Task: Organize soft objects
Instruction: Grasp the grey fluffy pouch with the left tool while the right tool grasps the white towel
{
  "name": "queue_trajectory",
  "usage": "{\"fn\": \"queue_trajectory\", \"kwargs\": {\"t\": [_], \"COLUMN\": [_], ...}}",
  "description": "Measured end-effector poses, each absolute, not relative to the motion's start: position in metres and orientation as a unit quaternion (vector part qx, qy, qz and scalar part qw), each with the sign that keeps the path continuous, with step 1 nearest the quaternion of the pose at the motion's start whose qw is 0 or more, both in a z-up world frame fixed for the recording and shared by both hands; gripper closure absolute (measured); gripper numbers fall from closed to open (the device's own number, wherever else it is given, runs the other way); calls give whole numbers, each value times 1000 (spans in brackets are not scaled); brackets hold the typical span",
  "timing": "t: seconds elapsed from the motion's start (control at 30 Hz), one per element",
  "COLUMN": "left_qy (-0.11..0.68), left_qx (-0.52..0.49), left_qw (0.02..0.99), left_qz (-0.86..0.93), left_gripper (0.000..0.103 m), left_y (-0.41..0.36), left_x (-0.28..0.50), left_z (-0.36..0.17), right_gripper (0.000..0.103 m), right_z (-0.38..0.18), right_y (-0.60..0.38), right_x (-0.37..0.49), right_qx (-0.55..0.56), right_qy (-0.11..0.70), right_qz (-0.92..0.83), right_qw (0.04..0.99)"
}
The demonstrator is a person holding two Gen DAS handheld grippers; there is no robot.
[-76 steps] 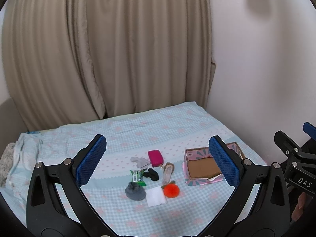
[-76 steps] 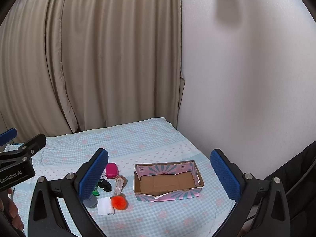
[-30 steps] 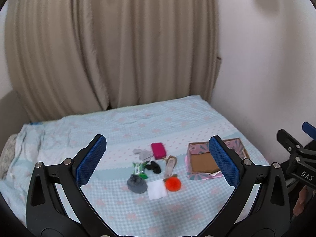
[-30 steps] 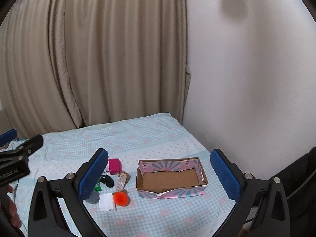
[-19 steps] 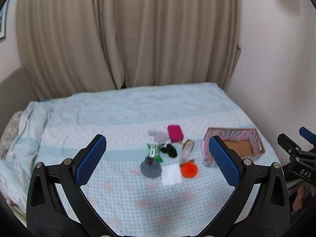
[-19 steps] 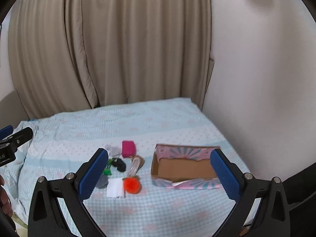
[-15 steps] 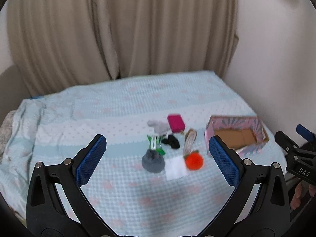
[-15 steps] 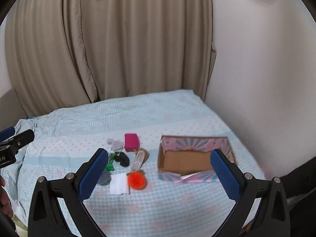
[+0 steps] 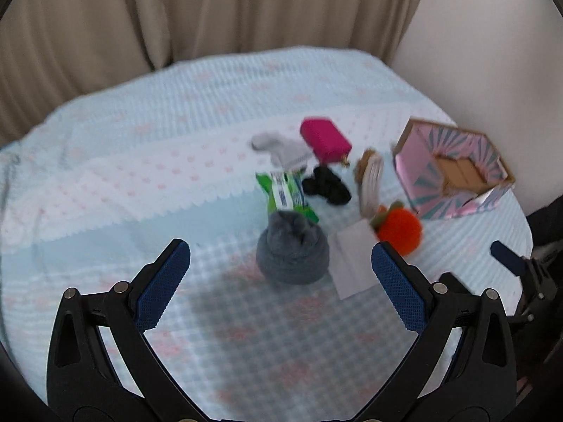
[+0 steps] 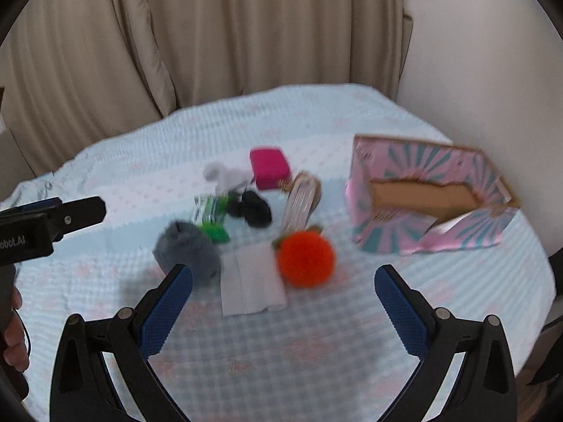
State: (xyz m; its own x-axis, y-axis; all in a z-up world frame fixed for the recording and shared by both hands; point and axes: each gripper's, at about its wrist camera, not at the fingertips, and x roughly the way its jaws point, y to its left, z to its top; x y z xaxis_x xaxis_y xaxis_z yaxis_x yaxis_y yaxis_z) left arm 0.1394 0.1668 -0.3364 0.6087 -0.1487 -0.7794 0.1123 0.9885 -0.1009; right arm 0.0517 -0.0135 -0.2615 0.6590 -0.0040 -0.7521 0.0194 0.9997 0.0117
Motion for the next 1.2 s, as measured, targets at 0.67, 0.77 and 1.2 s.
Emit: {"fn": "queue_trajectory", "kwargs": {"t": [0.67,0.77,1.2], "left_qy": [492,493,473], "left_qx": [-22,-17,14], "left_qw": [860,859,872], "left_qz": [-134,-137,-128], "left_gripper": [27,39,59], "left_y": [142,141,135], "left_x": [219,220,201], "left_z": [-465,-467,-453], "right_gripper": [33,44,86], "right_z": [-412,-414,-414], "right_y": [25,25,35], "right_x": [132,135,140], "right_qx": [-46,-48,-47], "right_qy": [468,465,459], "right_qz": [58,59,72], "right_qw": [881,882,884]}}
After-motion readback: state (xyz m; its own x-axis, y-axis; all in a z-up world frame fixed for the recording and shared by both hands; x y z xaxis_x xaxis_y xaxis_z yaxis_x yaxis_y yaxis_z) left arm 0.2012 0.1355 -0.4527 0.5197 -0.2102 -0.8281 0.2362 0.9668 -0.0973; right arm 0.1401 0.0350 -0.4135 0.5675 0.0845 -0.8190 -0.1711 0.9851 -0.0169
